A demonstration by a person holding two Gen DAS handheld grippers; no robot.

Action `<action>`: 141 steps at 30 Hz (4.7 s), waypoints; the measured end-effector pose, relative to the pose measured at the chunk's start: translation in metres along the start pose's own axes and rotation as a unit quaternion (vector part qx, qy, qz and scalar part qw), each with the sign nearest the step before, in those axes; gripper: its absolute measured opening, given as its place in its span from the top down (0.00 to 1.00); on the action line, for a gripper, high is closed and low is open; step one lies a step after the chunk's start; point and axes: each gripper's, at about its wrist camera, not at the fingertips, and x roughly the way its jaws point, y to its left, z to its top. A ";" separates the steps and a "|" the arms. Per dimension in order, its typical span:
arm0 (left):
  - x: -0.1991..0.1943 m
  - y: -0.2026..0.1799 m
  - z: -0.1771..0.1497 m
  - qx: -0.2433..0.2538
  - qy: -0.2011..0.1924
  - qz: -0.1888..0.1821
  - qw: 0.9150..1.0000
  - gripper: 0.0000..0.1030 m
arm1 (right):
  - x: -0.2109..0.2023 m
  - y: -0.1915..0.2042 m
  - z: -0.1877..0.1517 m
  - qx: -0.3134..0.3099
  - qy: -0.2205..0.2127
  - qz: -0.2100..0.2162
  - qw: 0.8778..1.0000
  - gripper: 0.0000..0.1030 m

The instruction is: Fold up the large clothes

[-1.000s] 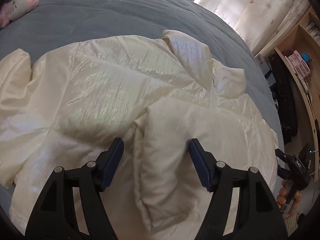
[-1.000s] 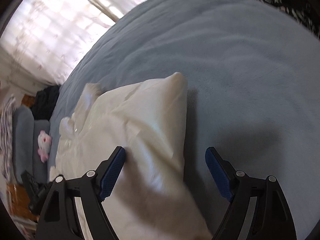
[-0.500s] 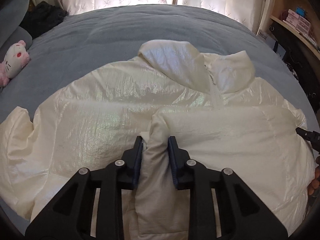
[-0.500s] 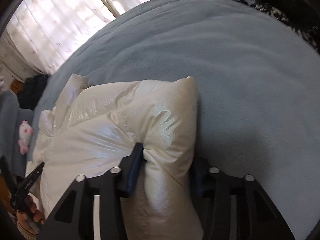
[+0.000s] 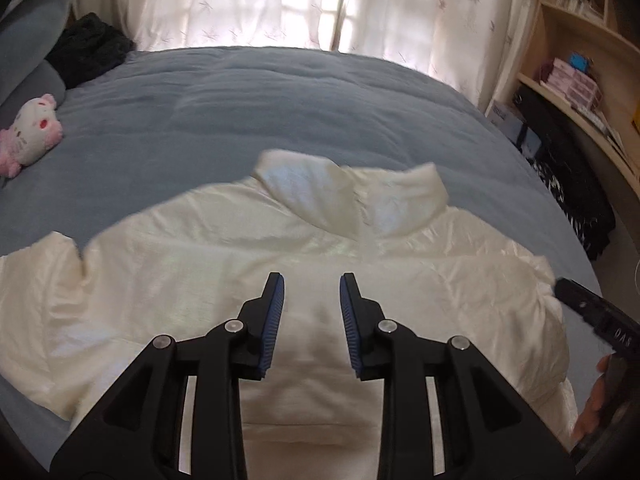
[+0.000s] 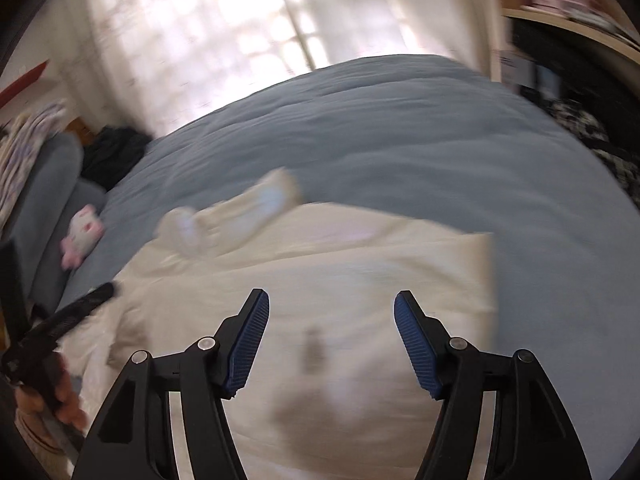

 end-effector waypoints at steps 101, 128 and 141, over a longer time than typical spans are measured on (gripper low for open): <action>-0.197 0.464 -0.173 -0.330 -0.032 -0.025 0.943 0.36 | -0.019 0.508 -0.181 -0.214 0.001 0.052 0.975 0.34; -0.252 0.388 -0.023 -0.191 -0.160 0.091 0.964 0.97 | -0.041 0.415 -0.164 -0.114 -0.013 0.115 0.987 0.41; -0.241 0.138 0.012 0.013 -0.132 0.023 0.991 0.97 | -0.129 0.241 -0.160 -0.013 -0.081 0.078 0.994 0.41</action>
